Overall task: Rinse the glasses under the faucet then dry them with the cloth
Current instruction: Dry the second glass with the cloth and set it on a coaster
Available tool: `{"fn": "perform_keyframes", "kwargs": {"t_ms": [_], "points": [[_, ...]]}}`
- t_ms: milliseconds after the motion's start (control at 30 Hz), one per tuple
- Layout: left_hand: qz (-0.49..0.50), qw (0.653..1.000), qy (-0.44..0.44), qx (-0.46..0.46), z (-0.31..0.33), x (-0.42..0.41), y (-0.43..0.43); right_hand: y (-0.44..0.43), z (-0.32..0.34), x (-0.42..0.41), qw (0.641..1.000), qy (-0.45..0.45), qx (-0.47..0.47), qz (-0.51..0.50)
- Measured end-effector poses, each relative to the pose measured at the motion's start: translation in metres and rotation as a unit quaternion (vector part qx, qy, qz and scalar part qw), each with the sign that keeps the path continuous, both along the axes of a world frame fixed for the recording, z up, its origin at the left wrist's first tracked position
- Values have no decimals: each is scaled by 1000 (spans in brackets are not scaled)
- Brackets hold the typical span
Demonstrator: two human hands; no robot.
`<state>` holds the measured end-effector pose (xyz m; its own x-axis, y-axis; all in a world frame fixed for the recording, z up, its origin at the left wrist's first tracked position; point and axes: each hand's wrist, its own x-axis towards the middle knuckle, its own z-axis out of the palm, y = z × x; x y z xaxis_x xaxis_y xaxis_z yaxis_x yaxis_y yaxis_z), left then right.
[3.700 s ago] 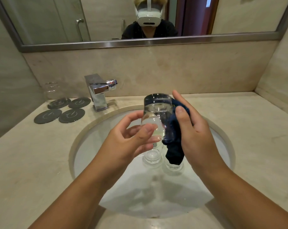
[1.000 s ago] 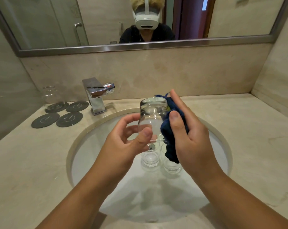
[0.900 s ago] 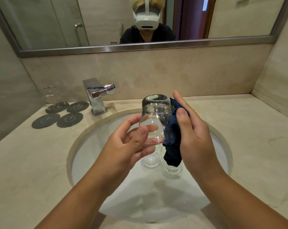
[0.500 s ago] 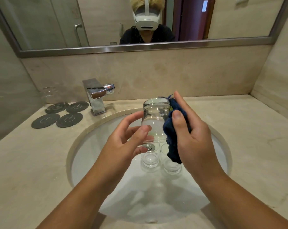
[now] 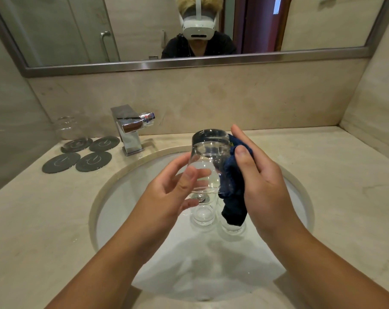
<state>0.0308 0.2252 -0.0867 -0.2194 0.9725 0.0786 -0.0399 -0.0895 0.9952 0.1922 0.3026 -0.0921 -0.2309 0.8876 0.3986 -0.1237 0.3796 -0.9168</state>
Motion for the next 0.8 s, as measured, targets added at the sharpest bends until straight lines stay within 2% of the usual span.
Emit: {"fn": "perform_keyframes", "kwargs": {"t_ms": [133, 467, 700, 800], "points": [[41, 999, 23, 16, -2, 0, 3, -1, -2, -2, 1000, 1, 2, -16], [29, 999, 22, -1, -2, -1, 0, 1, -10, -4, 998, -37, 43, 4], [-31, 996, -82, -13, -1, -3, -3, 0, 2, -1, 999, 29, -39, 22], [-28, 997, -69, -27, 1, -1, 0, 2, 3, -2, 996, 43, -74, 35]]}}
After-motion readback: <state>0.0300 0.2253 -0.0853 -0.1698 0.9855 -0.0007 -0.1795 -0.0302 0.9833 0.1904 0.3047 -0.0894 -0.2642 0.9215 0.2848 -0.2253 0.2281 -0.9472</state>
